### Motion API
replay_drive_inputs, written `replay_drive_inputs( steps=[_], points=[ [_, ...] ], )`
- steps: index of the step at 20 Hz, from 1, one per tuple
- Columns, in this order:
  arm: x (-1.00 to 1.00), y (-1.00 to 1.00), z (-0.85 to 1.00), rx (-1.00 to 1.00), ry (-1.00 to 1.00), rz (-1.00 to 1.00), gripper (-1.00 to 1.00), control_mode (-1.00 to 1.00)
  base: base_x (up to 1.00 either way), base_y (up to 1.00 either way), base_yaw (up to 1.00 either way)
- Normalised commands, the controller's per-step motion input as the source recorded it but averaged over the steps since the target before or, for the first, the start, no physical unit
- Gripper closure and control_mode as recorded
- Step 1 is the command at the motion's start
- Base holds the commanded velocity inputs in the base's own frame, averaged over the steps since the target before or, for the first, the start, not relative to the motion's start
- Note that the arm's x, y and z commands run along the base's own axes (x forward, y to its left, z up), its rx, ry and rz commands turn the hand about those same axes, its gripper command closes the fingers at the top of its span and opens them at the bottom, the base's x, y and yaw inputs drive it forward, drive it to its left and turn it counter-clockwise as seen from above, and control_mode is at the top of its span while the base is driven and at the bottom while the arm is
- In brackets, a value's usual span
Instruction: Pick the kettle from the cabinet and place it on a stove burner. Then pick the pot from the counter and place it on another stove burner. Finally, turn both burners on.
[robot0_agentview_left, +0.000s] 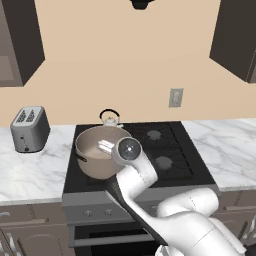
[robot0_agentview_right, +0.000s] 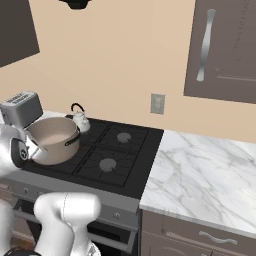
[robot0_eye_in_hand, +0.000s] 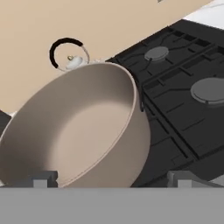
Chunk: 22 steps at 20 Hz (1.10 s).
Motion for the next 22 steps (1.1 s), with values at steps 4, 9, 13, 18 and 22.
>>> replay_drive_inputs(
  steps=[4, 9, 13, 18, 22],
  points=[
    [-0.28, 0.2, 0.0, -0.05, -0.08, 0.0, -1.0, -1.0, 0.0, 0.0, 0.0],
    [-0.29, 0.16, 0.0, -0.04, -0.07, 0.0, -1.0, -1.0, 0.0, 0.0, 0.0],
    [-0.29, 0.12, 0.0, -0.03, -0.06, 0.0, -1.0, -1.0, 0.0, 0.0, 0.0],
    [-0.26, 0.09, 0.0, -0.01, -0.04, 0.0, -1.0, -1.0, 0.0, 0.0, 0.0],
    [-0.17, 0.02, 0.0, 0.0, 0.0, 0.0, -1.0, -1.0, 0.0, 0.0, 0.0]
  ],
)
